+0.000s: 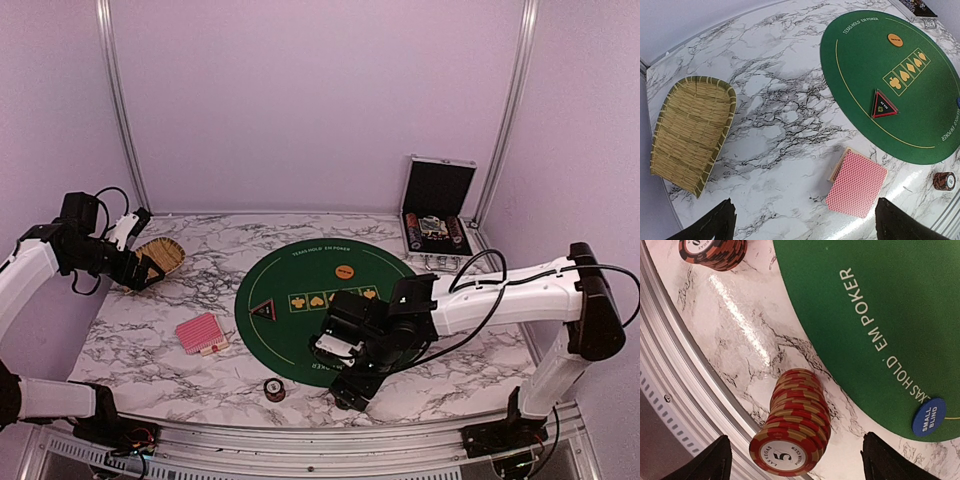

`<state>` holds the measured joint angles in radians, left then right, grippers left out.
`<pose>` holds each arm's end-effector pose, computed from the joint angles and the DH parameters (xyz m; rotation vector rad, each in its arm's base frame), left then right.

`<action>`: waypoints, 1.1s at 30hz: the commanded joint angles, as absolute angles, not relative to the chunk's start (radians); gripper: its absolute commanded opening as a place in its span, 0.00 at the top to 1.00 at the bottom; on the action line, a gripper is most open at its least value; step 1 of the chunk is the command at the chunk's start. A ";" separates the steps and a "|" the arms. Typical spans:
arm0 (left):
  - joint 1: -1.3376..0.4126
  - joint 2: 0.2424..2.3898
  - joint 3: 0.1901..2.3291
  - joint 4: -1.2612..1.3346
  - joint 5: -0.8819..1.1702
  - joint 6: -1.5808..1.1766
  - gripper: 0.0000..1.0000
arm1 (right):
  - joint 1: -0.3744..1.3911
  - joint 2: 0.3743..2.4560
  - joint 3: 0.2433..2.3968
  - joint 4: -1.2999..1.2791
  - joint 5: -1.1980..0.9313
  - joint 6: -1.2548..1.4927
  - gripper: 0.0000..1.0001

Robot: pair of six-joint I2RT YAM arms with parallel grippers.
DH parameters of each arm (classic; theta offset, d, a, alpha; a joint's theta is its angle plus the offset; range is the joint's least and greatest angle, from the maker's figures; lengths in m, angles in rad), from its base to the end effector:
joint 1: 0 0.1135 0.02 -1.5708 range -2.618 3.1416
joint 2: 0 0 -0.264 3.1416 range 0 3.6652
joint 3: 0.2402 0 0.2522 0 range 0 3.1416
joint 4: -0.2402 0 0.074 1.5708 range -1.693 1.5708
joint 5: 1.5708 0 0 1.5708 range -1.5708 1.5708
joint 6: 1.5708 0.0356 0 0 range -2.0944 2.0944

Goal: Distribute texas hold em gaming equipment

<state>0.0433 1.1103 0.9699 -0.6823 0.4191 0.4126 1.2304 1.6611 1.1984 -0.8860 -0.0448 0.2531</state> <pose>0.2265 -0.0047 0.2971 0.6142 2.2373 -0.2739 0.1033 0.2964 0.2139 -1.4128 2.6415 0.2751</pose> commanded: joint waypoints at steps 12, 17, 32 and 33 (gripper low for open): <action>0.049 1.111 1.014 -0.715 0.434 0.423 0.01 | 1.243 1.697 1.235 -0.836 -0.049 0.234 0.36; 0.049 1.111 1.014 -0.715 0.432 0.425 0.01 | 1.243 1.697 1.236 -0.836 -0.051 0.231 0.46; 0.049 1.105 1.014 -0.716 0.428 0.428 0.01 | 1.243 1.698 1.241 -0.838 -0.057 0.239 0.74; 0.049 1.103 1.013 -0.716 0.427 0.428 0.01 | 1.243 1.699 1.243 -0.840 -0.057 0.238 0.76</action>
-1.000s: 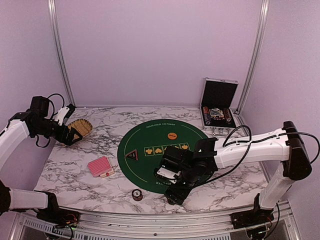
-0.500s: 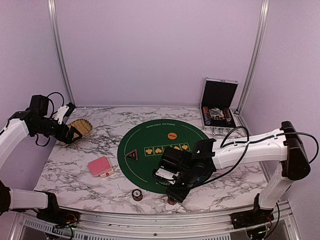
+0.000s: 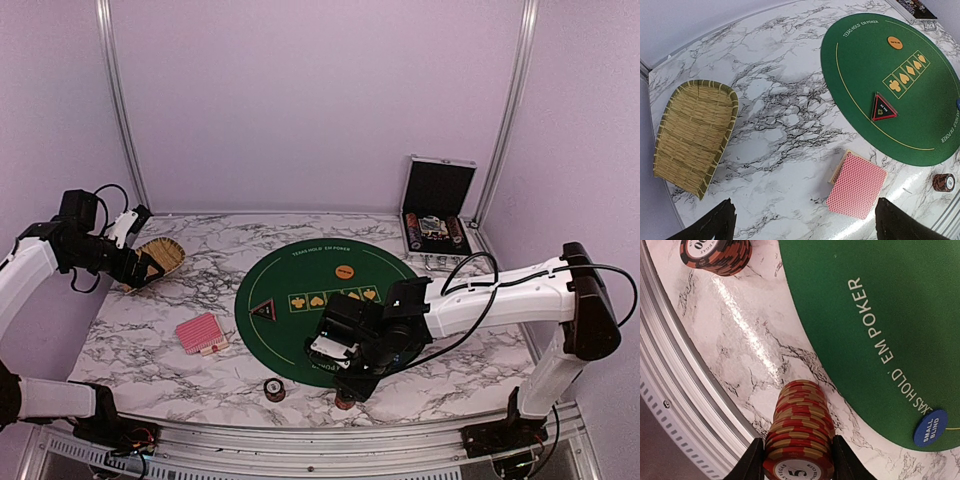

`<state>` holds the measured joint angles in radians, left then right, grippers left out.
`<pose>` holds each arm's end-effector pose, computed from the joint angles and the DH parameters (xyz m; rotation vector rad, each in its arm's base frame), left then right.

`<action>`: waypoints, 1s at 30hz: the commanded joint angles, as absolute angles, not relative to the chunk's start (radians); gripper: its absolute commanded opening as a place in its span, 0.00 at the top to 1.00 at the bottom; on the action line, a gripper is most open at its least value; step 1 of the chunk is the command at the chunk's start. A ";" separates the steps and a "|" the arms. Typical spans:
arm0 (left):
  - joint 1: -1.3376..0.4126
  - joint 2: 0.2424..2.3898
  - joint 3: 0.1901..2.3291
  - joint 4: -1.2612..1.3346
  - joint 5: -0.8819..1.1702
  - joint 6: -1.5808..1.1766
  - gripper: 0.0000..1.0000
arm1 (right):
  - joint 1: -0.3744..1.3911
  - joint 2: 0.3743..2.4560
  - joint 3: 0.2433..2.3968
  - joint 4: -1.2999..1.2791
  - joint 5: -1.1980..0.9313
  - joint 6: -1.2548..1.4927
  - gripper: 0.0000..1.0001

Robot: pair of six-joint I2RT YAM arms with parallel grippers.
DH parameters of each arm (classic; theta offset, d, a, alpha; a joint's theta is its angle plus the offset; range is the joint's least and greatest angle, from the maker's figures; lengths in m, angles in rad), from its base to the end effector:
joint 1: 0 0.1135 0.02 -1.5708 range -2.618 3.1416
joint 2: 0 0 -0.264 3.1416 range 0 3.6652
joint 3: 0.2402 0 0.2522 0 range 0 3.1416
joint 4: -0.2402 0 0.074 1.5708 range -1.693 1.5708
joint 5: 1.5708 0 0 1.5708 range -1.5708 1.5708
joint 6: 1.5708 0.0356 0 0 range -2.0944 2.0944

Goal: Distribute texas hold em gaming equipment

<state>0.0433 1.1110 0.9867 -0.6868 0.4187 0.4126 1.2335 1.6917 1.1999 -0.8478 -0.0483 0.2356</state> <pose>0.2271 -0.0046 0.3020 0.6145 2.2265 -0.2687 0.1047 0.3037 0.2061 -1.4375 2.6204 0.2862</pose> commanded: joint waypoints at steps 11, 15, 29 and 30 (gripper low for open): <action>0.049 1.099 1.015 -0.716 0.430 0.428 0.01 | 1.243 1.694 1.295 -0.885 -0.011 0.240 0.95; 0.049 1.095 1.019 -0.716 0.427 0.429 0.01 | 1.238 1.697 1.312 -0.896 -0.006 0.241 0.97; 0.049 1.098 1.022 -0.720 0.428 0.431 0.01 | 0.918 1.804 1.510 -0.858 0.121 0.178 1.00; 0.049 1.098 1.022 -0.720 0.428 0.432 0.01 | 0.873 1.822 1.523 -0.841 0.130 0.172 1.00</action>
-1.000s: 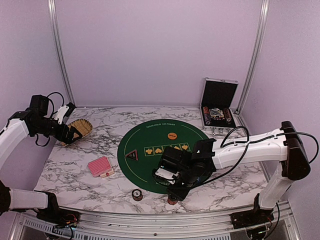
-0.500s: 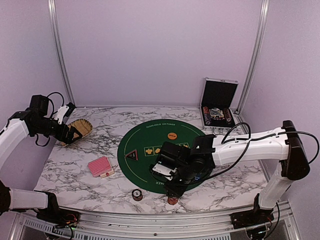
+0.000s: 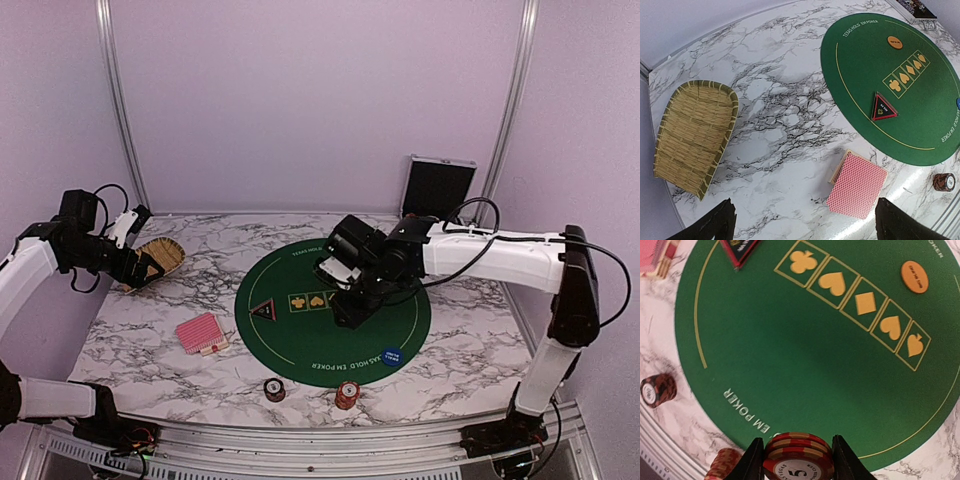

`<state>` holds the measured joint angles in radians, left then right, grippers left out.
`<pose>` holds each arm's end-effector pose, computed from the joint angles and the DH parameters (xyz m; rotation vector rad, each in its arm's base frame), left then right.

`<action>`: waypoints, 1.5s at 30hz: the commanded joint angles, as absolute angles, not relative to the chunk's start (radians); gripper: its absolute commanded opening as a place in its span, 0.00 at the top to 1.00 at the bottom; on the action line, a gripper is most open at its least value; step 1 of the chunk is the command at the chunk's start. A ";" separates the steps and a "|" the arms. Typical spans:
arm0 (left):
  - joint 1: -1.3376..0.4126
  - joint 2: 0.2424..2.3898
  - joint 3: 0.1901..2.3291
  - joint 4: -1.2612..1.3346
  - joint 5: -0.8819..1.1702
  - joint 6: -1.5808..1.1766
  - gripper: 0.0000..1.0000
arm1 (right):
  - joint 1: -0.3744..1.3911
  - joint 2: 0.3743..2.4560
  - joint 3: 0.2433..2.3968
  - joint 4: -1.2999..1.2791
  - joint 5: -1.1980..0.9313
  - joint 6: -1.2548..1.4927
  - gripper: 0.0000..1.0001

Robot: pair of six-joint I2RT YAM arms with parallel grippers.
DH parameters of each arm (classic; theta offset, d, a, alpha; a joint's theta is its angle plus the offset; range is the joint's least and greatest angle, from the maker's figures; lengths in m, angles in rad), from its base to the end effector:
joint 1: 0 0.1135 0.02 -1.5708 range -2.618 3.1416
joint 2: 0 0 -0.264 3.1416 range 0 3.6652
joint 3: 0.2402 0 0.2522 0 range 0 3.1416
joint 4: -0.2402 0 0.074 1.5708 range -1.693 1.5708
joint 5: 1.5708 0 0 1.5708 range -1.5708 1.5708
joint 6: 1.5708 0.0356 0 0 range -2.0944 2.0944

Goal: Distribute texas hold em gaming equipment

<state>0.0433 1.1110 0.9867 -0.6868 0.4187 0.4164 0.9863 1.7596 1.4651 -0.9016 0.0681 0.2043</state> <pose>0.2271 -0.0046 0.3020 0.6186 2.2251 -0.2668 0.2015 0.3001 0.2572 -1.0450 2.5822 0.2175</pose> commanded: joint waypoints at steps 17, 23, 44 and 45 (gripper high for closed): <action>0.049 1.091 1.005 -0.727 0.443 0.442 0.01 | 0.523 2.306 1.965 -0.766 0.095 0.120 0.98; 0.049 1.089 1.005 -0.734 0.445 0.445 0.01 | 0.508 2.363 1.965 -0.744 0.081 0.121 0.98; 0.049 1.080 1.000 -0.748 0.446 0.451 0.01 | 0.513 2.202 1.935 -0.739 0.049 0.130 0.34; 0.049 1.080 1.000 -0.748 0.445 0.451 0.01 | 0.520 2.180 1.928 -0.741 0.051 0.131 0.32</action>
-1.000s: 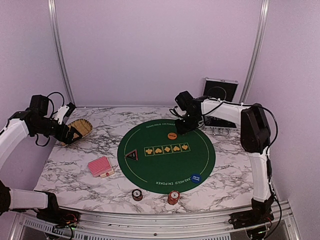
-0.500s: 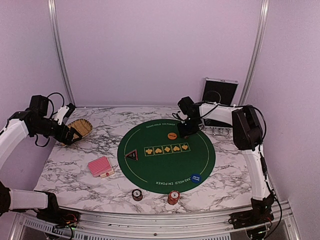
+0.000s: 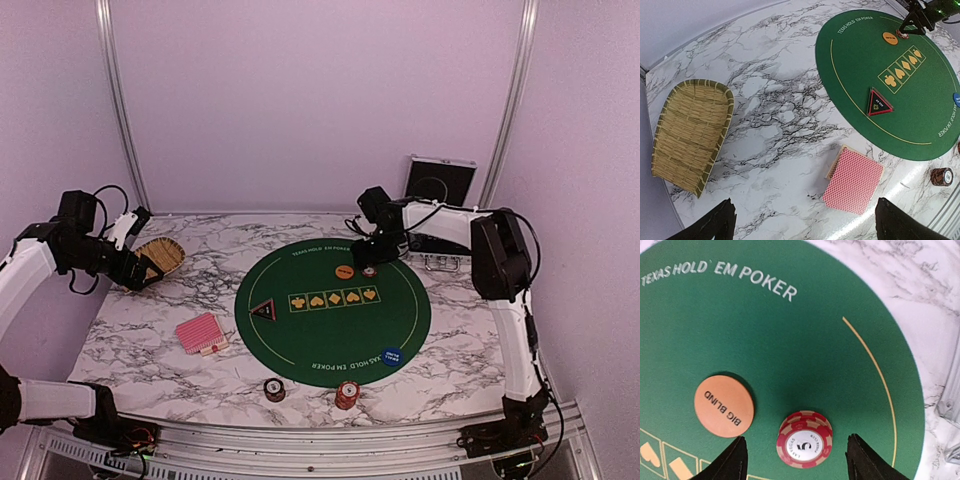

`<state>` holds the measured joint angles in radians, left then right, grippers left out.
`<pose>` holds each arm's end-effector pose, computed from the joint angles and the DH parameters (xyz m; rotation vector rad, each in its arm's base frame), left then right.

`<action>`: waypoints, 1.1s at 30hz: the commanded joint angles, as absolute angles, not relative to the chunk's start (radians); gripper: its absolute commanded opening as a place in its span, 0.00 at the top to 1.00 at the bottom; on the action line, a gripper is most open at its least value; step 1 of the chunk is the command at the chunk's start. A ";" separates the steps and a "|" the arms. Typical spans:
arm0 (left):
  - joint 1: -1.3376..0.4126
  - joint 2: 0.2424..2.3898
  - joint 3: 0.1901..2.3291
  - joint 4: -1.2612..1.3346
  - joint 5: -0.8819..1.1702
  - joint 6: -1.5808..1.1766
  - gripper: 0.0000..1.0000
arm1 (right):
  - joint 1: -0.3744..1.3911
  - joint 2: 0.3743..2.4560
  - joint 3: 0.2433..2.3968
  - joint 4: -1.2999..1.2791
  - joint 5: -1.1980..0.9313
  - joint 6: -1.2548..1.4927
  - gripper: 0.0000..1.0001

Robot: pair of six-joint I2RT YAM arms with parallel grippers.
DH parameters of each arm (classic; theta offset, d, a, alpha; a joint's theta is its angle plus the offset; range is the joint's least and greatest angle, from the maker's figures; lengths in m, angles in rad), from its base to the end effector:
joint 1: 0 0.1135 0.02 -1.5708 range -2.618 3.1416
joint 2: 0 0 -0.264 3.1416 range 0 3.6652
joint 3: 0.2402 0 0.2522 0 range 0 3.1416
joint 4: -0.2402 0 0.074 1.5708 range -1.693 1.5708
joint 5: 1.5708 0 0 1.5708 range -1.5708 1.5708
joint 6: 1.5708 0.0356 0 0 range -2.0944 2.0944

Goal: Distribute texas hold em gaming equipment

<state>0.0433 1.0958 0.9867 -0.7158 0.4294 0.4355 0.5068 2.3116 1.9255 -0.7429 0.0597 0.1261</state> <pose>0.2219 -0.0052 0.3031 0.6433 2.2267 -0.2750 0.4334 0.2382 0.1726 -0.4933 2.6560 0.1121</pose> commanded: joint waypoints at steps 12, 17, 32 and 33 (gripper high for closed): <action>0.049 1.076 1.004 -0.754 0.443 0.454 0.01 | 0.828 1.819 1.605 -0.792 0.128 0.174 0.15; 0.049 1.082 1.009 -0.756 0.444 0.460 0.01 | 1.029 1.715 1.468 -0.897 0.120 0.234 0.07; 0.049 1.076 1.012 -0.759 0.448 0.454 0.01 | 1.295 1.697 1.307 -0.984 0.043 0.312 0.02; 0.049 1.075 1.012 -0.759 0.449 0.455 0.01 | 1.295 1.702 1.302 -0.978 0.046 0.309 0.02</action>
<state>0.0433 1.0893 0.9867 -0.7311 0.4297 0.4522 1.2888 1.7069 1.3148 -0.9733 0.0574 0.2924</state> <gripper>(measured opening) 0.989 0.986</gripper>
